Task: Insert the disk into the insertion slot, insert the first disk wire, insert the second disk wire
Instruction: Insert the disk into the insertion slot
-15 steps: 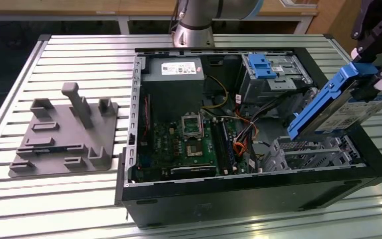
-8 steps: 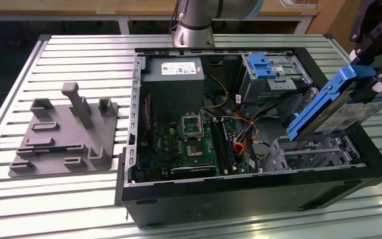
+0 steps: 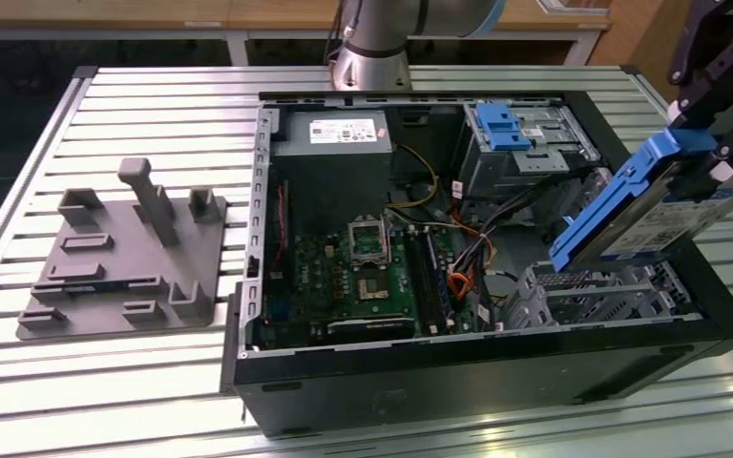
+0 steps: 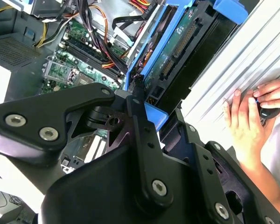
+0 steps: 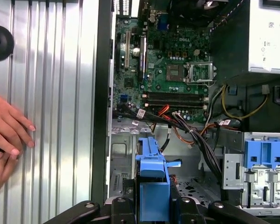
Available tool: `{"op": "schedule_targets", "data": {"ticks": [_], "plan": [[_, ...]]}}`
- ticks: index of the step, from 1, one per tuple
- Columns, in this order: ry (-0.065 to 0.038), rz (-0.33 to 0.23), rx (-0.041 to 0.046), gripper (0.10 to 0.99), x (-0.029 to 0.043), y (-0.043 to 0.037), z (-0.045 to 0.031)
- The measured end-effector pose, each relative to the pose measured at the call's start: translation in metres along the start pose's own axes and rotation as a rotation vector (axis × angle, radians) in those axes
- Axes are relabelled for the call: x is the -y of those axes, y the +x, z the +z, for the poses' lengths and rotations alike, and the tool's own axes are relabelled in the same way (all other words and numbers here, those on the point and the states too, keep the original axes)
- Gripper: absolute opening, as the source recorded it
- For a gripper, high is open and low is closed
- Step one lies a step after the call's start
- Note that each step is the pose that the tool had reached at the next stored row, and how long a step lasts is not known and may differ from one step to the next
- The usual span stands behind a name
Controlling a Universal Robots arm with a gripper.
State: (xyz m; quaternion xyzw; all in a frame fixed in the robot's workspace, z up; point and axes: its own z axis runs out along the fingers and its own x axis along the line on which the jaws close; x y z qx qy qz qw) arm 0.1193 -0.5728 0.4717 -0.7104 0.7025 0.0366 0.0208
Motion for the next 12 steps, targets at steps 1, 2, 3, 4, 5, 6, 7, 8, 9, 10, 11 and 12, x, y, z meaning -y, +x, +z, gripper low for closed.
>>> {"op": "schedule_targets", "data": {"ticks": [1, 2, 3, 4, 5, 6, 7, 8, 9, 10, 11, 12], "plan": [[0.000, 0.000, -0.0002, 0.365, -0.0002, 0.0000, 0.0003], [0.001, 0.000, -0.0002, 0.365, -0.0005, 0.0000, 0.0007], [0.001, 0.000, -0.0001, 0.365, -0.0009, 0.0001, 0.0012], [0.001, 0.000, 0.0000, 0.365, -0.0011, 0.0001, 0.0018], [0.001, 0.000, -0.0002, 0.365, -0.0012, 0.0000, 0.0022], [0.001, 0.000, -0.0003, 0.365, -0.0014, 0.0000, 0.0028], [0.001, 0.000, -0.0001, 0.365, -0.0015, 0.0001, 0.0034], [0.001, 0.000, -0.0001, 0.365, -0.0016, 0.0001, 0.0040], [0.001, 0.000, -0.0001, 0.365, -0.0016, 0.0002, 0.0047], [0.001, 0.000, -0.0002, 0.365, -0.0015, 0.0002, 0.0053], [0.001, 0.000, -0.0002, 0.365, -0.0015, 0.0002, 0.0058], [0.001, 0.000, -0.0002, 0.365, -0.0015, 0.0003, 0.0063]]}}
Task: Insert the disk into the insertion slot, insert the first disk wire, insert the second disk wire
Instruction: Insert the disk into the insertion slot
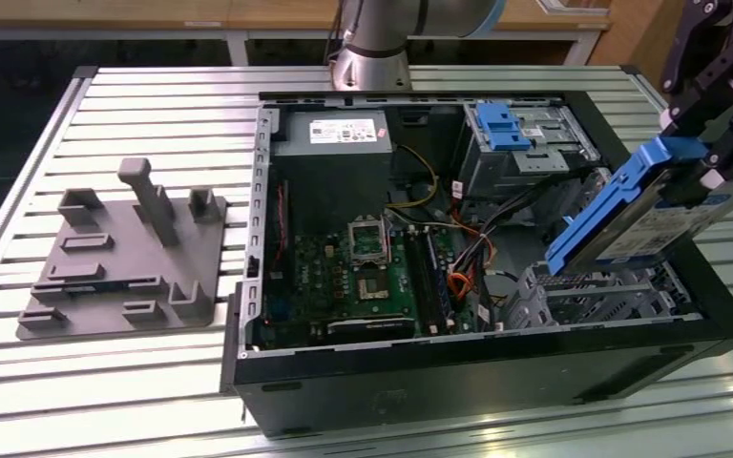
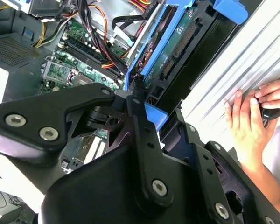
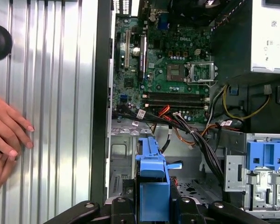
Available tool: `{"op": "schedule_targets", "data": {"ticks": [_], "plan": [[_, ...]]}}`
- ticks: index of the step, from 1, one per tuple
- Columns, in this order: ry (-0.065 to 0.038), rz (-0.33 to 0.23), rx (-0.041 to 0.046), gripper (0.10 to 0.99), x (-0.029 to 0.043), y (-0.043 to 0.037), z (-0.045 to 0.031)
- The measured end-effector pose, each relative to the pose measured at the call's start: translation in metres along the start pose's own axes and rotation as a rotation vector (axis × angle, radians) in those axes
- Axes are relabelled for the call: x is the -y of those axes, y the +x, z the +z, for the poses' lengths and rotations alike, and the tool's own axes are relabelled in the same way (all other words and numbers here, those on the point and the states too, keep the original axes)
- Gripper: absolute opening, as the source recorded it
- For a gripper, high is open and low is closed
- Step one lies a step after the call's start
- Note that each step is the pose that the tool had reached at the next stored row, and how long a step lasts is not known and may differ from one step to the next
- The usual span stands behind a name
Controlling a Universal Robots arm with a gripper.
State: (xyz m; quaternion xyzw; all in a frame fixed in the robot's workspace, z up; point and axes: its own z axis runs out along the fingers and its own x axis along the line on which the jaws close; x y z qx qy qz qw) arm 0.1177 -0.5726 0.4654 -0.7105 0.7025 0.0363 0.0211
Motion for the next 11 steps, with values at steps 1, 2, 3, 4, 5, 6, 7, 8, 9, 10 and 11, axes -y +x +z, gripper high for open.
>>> {"op": "schedule_targets", "data": {"ticks": [1, 2, 3, 4, 5, 6, 7, 8, 9, 10, 11], "plan": [[0.000, 0.000, -0.0001, 0.365, 0.0000, 0.0000, 0.0004], [0.000, 0.000, -0.0001, 0.365, 0.0000, 0.0001, 0.0010], [0.000, 0.000, -0.0001, 0.365, 0.0000, 0.0001, 0.0015], [0.000, 0.000, -0.0001, 0.365, 0.0000, 0.0002, 0.0020], [0.000, 0.000, -0.0002, 0.365, 0.0001, 0.0002, 0.0025], [0.000, 0.000, -0.0001, 0.365, 0.0001, 0.0002, 0.0030], [0.000, 0.000, -0.0001, 0.365, 0.0001, 0.0003, 0.0035], [0.000, 0.000, -0.0001, 0.365, 0.0001, 0.0003, 0.0040], [0.000, 0.000, -0.0001, 0.365, 0.0001, 0.0004, 0.0045], [0.000, 0.000, -0.0001, 0.365, 0.0001, 0.0004, 0.0051], [0.000, 0.000, -0.0001, 0.365, 0.0001, 0.0004, 0.0055]]}}
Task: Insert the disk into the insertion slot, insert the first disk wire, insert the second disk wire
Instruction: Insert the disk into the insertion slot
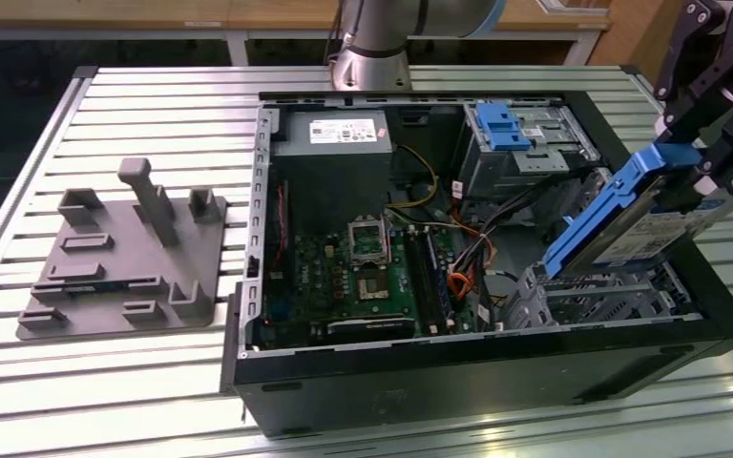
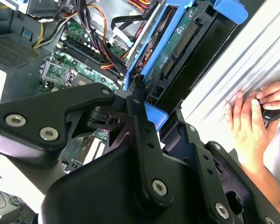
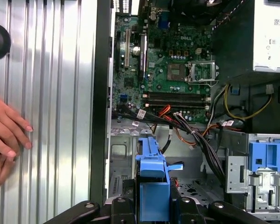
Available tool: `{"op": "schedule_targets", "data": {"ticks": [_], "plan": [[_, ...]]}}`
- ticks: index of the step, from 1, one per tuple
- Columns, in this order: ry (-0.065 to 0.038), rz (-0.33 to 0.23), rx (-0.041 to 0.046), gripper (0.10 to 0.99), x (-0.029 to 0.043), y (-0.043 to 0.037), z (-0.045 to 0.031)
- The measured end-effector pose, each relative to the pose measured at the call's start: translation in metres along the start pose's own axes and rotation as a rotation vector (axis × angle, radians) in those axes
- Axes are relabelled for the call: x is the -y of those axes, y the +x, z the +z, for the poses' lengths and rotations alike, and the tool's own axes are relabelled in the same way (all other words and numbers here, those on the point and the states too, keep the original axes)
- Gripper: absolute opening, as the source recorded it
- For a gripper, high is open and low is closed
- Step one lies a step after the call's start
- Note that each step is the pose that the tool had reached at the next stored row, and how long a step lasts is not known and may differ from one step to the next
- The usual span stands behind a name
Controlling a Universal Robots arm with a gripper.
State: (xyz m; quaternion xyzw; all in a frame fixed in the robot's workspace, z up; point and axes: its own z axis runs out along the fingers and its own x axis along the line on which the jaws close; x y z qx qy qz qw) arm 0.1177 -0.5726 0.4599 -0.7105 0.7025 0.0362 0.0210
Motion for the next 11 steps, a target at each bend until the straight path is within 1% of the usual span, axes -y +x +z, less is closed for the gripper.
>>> {"op": "schedule_targets", "data": {"ticks": [11], "plan": [[0.000, 0.000, 0.0001, 0.365, 0.0001, 0.0004, 0.0052]]}}
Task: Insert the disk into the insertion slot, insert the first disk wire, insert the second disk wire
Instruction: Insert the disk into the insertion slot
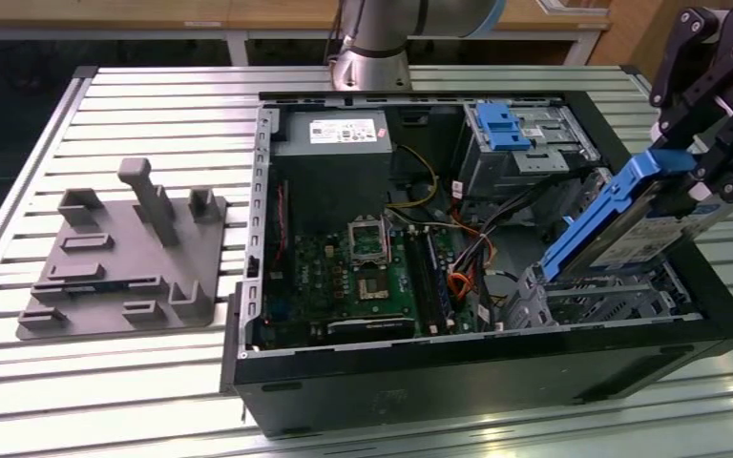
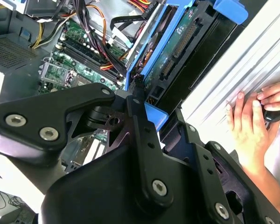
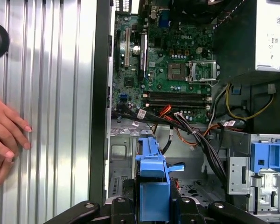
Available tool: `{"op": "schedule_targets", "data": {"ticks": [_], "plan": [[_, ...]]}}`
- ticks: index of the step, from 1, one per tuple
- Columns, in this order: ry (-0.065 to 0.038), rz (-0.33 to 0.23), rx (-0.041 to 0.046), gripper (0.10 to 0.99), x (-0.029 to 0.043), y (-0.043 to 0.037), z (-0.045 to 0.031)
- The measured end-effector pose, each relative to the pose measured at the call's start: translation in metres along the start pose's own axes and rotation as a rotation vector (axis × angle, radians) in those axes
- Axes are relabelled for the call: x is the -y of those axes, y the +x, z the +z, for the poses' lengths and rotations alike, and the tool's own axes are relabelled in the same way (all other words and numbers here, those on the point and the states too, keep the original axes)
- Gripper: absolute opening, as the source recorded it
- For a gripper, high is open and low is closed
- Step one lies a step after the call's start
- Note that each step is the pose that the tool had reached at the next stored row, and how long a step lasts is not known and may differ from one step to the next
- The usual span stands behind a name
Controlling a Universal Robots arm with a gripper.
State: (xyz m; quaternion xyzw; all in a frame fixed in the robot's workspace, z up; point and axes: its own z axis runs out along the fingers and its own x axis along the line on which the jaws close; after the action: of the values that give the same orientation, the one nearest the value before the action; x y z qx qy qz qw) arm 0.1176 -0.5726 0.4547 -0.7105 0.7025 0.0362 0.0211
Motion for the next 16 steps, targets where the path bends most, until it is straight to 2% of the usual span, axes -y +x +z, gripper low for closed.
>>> {"op": "schedule_targets", "data": {"ticks": [16], "plan": [[0.000, 0.000, 0.0000, 0.365, 0.0001, 0.0006, 0.0062]]}}
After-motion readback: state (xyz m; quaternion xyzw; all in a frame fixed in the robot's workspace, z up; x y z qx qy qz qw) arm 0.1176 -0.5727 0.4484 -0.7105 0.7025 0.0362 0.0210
